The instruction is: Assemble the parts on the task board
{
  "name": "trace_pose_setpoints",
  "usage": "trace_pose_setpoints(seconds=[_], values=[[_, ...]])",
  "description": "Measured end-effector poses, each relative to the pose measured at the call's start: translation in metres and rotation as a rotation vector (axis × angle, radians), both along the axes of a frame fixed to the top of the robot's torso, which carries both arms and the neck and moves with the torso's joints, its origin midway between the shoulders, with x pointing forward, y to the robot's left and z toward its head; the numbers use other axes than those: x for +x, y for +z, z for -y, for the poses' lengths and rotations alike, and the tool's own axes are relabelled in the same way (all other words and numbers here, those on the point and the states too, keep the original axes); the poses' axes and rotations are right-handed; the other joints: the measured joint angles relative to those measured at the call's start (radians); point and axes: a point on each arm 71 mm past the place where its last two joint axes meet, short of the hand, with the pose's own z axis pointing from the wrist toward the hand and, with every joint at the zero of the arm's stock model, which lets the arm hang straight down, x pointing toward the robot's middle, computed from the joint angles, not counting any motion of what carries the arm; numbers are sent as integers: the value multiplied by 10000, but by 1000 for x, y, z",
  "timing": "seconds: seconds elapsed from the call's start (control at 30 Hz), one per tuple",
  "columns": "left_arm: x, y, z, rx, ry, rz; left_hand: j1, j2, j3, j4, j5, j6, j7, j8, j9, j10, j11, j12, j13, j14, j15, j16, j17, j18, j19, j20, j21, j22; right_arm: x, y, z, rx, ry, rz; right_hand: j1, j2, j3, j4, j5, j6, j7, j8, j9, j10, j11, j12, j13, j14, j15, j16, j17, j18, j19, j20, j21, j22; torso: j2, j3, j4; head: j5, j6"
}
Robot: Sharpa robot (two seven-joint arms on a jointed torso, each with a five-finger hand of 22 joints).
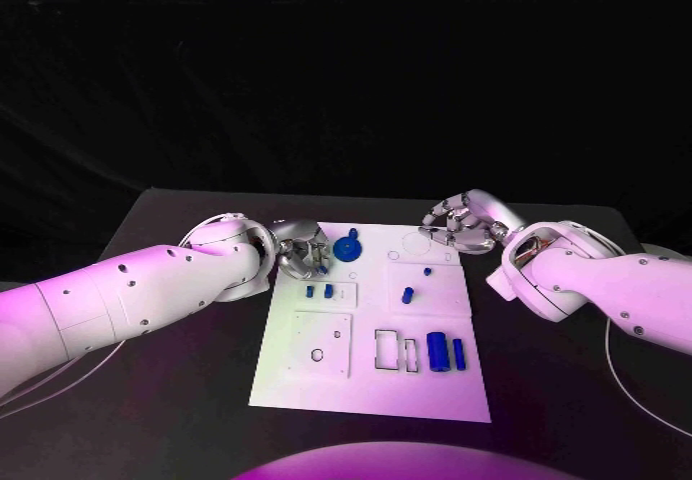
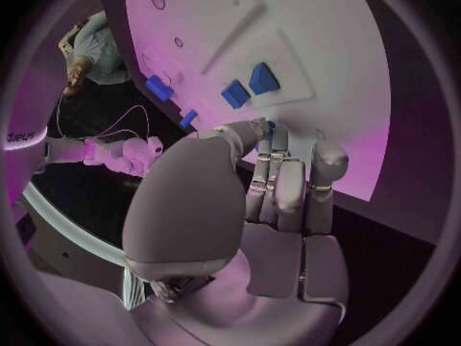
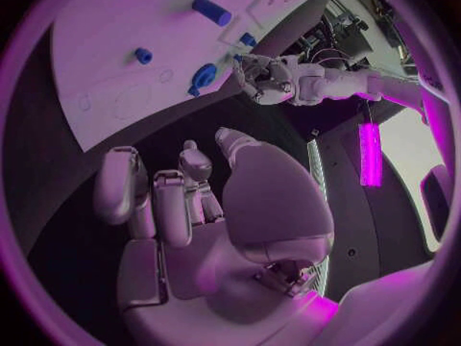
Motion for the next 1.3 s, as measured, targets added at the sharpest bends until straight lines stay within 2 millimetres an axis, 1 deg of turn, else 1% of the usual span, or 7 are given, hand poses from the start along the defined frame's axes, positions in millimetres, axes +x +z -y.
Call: trace_pose_setpoints(seconds=[0.4, 0.6, 0.8, 1.0, 1.1, 1.17, 1.3], values=[[0, 0, 1, 15, -52, 36, -2, 2, 0, 0, 0, 39, 39, -4, 15, 15, 15, -26, 36, 17, -17, 0, 43, 0, 0, 0, 0, 12, 0, 0, 0, -4, -10, -4, 0, 0, 0, 0, 0, 0, 0, 0, -1, 0, 0, 0, 0, 0, 0, 0, 0, 1, 0, 0, 0, -1, 5, -5, -1, -23, -22], [0, 0, 1, 26, -60, 47, -79, 53, 0, 0, 0, 39, 39, -33, 13, 16, 16, -110, 37, 17, -17, 0, 44, -1, 0, 0, 0, -37, 0, 0, 0, -3, -13, -4, 0, 0, 0, 0, 0, 0, 0, 0, -2, 0, 0, 0, 0, 0, 0, 0, 0, 0, 0, 0, 0, -2, 5, -11, 3, -30, -24], [0, 0, 2, 54, -39, 40, -92, 41, 0, 0, 0, -93, 91, -288, -40, 15, 17, -256, 27, 17, -17, 0, 1, 0, 0, 0, 0, -65, 0, 0, 0, -2, -15, -6, 0, 0, 0, 0, 0, 0, 0, 0, -2, 0, 0, 0, 1, 0, 0, 0, 8, 0, 0, 0, 0, -3, 5, -5, 4, -25, -28], [0, 0, 3, 79, -25, 26, -92, 42, 1, 1, 0, -130, 125, -347, -75, 15, 18, -279, 33, 17, -17, 0, -49, 0, 0, 0, -1, -111, 0, 0, 0, -2, -16, -9, 0, 0, 0, 0, 0, 0, 0, 40, 0, 0, 0, 0, -25, 0, 0, 0, 8, 1, 0, 0, -60, -4, 5, -1, 2, -19, -40], [0, 0, 3, 97, -16, 11, -92, 42, 1, 1, 0, -163, 92, -407, -80, 14, 18, -317, 35, 17, -17, 0, -56, 0, 0, 0, -53, -140, 0, 0, 0, -1, -16, -10, 0, 0, 0, 0, 0, 0, 0, 40, 5, 0, 0, 0, -25, 0, 0, 0, 7, 0, 0, 0, -60, -4, 5, 1, -2, -23, -41], [0, 0, 3, 107, -17, -1, -92, 42, 1, 1, 0, -163, 91, -407, -91, -23, 55, -344, 35, -6, 5, 0, -81, 0, -41, 41, -53, -176, 0, 0, 0, -2, -19, -12, 0, 0, 0, 0, 0, 0, 0, 40, 5, 0, 0, 0, -25, 0, 0, 0, 7, 0, 0, 0, -60, -4, 4, 1, -3, -24, -42], [0, 0, 4, 121, -23, -19, -92, 42, 1, 1, 0, -199, 127, -461, -107, -23, 56, -355, 40, -22, 21, -1, -89, 0, -52, 52, -53, -182, 0, -1, 0, -2, -21, -18, 0, 0, 0, 0, 0, 0, 0, 40, 5, 0, 0, 0, -25, 0, 0, 0, 7, 0, 0, 0, -60, -5, 3, 1, -2, -25, -47]])
